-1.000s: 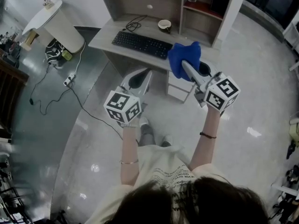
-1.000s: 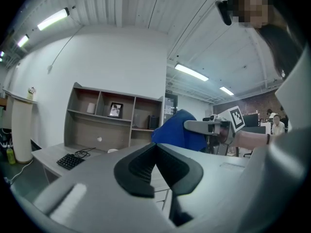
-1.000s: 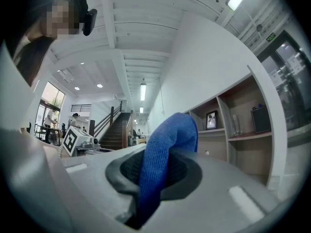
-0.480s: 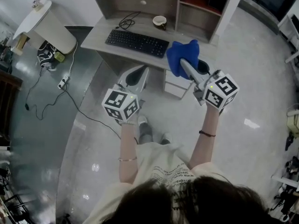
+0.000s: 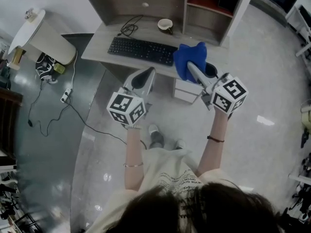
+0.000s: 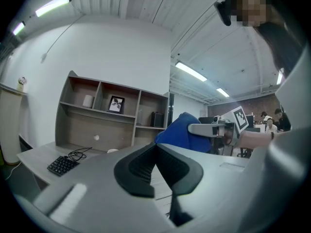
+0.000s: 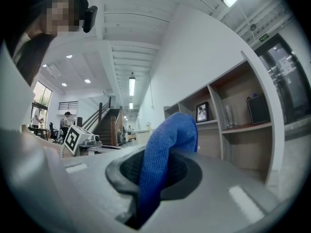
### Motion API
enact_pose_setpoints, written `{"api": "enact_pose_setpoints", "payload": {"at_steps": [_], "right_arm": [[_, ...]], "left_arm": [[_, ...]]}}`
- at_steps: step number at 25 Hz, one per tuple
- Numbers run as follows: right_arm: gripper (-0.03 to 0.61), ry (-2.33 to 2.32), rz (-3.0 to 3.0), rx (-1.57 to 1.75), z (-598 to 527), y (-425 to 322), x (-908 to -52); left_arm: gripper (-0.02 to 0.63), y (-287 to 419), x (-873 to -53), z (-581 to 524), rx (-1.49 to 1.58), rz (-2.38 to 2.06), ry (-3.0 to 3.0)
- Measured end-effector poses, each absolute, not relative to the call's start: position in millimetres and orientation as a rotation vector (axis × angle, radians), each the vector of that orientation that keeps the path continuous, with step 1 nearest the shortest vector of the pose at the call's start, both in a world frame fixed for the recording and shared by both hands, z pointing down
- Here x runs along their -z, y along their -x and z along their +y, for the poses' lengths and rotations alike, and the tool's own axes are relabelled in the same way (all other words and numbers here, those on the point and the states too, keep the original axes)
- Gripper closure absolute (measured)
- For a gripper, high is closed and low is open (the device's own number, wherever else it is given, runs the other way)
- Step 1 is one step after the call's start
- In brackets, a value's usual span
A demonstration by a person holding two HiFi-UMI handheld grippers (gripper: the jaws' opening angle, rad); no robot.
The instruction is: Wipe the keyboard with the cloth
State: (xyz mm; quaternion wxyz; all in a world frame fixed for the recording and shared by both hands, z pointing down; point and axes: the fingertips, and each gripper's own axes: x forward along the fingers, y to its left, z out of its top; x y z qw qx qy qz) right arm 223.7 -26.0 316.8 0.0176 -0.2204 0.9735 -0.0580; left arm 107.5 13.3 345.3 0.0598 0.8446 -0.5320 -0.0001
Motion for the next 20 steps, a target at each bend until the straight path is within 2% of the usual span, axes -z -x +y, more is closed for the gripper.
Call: {"api": "enact_pose_setpoints", "payload": {"at_steps": [20], "right_arm": [[0.526, 0.878, 2.984, 0.246, -85, -184, -345]], "left_arm": [[0.617, -67, -369, -65, -0.031, -1.416, -2.636]]}}
